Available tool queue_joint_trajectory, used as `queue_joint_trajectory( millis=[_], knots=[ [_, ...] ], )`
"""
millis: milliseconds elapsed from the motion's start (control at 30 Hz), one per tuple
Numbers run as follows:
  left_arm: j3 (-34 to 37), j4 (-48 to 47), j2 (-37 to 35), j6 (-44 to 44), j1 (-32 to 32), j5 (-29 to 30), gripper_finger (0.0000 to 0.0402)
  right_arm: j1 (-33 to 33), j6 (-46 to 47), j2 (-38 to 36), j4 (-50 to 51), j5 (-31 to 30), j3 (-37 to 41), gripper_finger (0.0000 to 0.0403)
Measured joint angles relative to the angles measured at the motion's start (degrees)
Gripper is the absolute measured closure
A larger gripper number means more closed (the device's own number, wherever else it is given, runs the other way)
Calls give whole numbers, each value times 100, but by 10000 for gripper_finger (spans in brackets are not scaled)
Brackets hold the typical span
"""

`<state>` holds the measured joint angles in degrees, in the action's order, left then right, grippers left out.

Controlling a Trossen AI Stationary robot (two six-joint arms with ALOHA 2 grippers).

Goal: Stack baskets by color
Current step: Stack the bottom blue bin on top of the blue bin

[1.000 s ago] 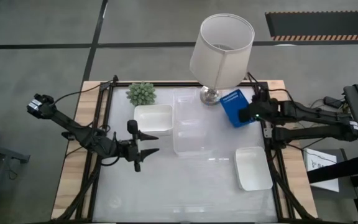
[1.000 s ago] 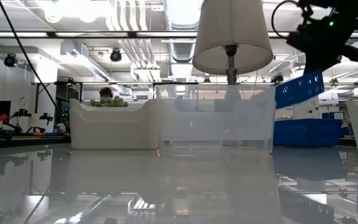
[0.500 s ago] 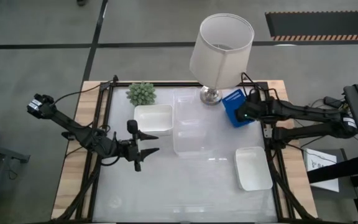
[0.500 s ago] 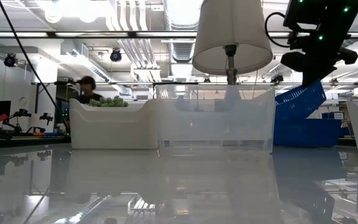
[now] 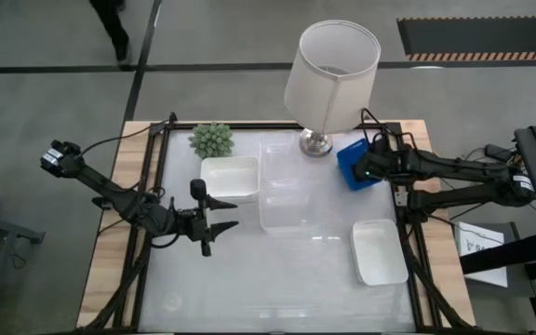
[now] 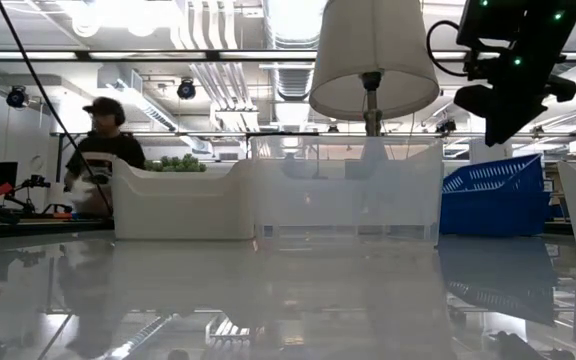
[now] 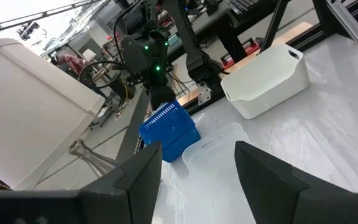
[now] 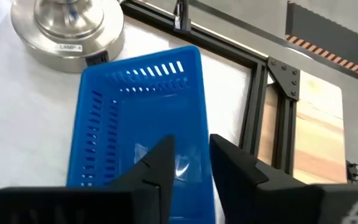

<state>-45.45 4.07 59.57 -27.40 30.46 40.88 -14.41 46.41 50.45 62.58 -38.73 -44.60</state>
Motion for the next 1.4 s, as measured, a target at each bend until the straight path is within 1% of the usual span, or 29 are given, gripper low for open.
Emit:
queue_joint_trajectory(
  millis=[67, 133, 200, 333, 400, 900, 1033, 1133, 1233, 1400],
  knots=[
    [3, -1, 0, 0, 0, 0, 214, 0, 22, -15, 95, 6, 0, 304],
    [13, -2, 0, 0, 0, -2, 214, 0, 81, -15, 149, 12, 0, 310],
    [15, -3, 0, 0, 0, -2, 214, 0, 97, 2, 164, 14, 0, 327],
    [25, -3, 0, -1, 0, -2, 214, 0, 99, 121, 152, 12, 23, 377],
    [33, -1, 0, -2, 0, -2, 214, 0, 110, 197, 144, 12, 56, 389],
    [59, 1, 0, -3, -2, -4, 214, 0, 323, 862, 86, -25, 334, 394],
    [59, 3, 0, -4, -2, -4, 214, 0, 246, 831, 103, 9, 124, 394],
    [59, 2, 0, -2, -1, -4, 214, 0, 149, 715, 110, -126, -34, 394],
    [59, 3, 0, -2, 0, -4, 214, -20, 108, 656, 140, -330, -43, 394],
    [59, 3, 0, -2, 0, -4, 214, -157, 154, 787, 136, -352, 107, 394]
  ],
)
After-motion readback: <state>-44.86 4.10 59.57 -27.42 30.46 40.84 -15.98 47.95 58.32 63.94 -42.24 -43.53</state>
